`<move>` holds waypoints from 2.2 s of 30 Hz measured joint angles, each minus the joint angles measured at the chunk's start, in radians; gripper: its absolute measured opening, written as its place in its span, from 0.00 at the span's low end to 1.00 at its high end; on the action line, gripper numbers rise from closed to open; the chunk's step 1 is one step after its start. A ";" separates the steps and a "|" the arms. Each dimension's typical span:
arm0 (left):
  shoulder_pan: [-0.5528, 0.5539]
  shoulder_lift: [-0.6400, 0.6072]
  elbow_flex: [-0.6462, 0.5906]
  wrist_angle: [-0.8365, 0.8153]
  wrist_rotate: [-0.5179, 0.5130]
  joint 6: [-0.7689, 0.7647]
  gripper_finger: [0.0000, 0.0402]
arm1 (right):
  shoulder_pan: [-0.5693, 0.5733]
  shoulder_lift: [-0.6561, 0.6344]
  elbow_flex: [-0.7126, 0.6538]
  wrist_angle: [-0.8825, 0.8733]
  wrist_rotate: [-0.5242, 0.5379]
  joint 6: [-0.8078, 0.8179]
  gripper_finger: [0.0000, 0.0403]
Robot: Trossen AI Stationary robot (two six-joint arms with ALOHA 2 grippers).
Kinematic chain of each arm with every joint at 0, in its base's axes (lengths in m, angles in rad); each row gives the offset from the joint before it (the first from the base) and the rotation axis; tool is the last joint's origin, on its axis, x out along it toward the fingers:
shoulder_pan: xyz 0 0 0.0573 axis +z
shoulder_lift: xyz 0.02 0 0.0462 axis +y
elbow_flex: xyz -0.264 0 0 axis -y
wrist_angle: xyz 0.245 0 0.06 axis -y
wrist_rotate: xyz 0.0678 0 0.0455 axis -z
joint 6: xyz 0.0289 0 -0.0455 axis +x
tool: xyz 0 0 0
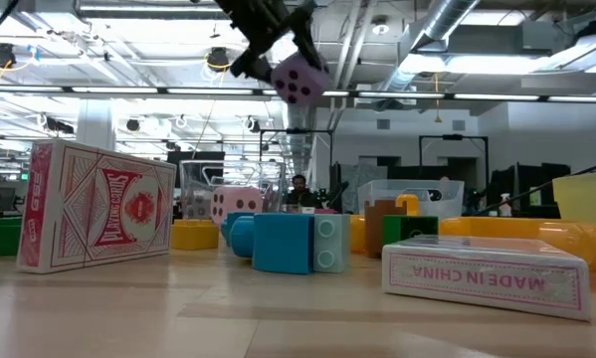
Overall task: Pick & Place Toys
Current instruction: Put the violet dice into the left transparent bin
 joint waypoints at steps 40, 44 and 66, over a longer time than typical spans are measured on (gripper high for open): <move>0.062 0.034 -0.112 -0.490 0.026 -0.527 0.91 | 0.001 0.001 0.000 -0.014 0.000 -0.026 0.99; 0.062 0.034 -0.155 -0.446 0.027 -0.529 0.91 | 0.001 0.001 0.000 -0.015 0.000 -0.028 0.99; 0.063 0.034 -0.291 -0.325 0.060 -0.530 0.91 | 0.000 0.001 0.000 -0.015 0.002 -0.033 0.99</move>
